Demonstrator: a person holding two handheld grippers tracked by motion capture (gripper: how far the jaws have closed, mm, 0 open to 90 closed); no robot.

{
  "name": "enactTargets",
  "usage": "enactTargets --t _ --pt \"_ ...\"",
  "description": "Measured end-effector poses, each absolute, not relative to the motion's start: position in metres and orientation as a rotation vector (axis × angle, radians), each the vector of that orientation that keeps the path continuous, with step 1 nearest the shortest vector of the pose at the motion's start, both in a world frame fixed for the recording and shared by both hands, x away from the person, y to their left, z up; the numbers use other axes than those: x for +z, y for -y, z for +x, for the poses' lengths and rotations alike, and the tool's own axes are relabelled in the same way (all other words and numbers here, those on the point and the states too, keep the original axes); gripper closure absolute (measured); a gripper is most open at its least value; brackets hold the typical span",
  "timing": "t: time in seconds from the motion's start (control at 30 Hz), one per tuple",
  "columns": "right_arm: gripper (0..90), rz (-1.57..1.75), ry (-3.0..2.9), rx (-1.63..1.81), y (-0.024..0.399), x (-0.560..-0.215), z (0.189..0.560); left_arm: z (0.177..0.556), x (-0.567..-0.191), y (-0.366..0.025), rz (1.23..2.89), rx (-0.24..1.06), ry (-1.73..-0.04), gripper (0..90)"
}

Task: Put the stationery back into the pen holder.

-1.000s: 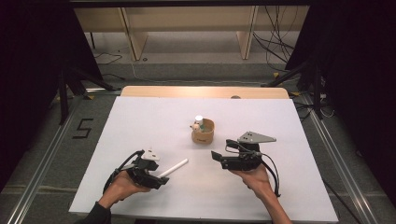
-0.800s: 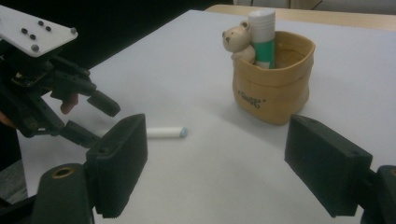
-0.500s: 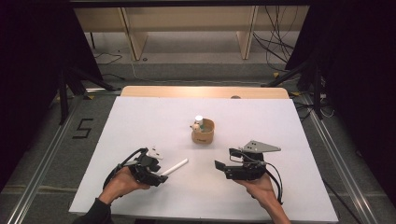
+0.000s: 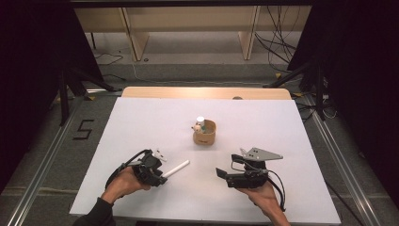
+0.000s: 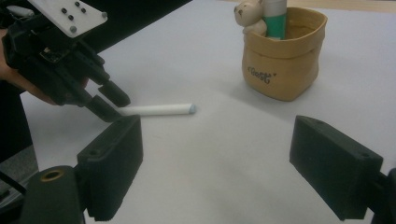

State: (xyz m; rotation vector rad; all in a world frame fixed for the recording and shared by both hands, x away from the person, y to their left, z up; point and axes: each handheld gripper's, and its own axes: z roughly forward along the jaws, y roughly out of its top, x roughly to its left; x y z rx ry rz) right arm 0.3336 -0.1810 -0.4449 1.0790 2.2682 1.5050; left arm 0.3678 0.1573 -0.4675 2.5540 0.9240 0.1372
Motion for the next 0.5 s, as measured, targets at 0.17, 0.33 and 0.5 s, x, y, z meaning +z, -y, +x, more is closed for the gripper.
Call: enactTargets --t 0.17,0.33,0.5 --pt "18.2 1.081 -2.273 1.507 0.1822 -0.4464 0.3302 0.3696 -0.4691 -0.1561 2.575 0.138 -0.936 67.4" --pt "18.3 1.081 -2.275 1.506 0.183 -0.4481 0.3282 0.3701 -0.4688 -0.1548 2.582 0.15 -0.961 71.6" --pt "18.5 1.085 -2.285 1.503 0.1825 -0.4497 0.327 0.3692 -0.4693 -0.1542 2.575 0.166 -0.978 75.3"
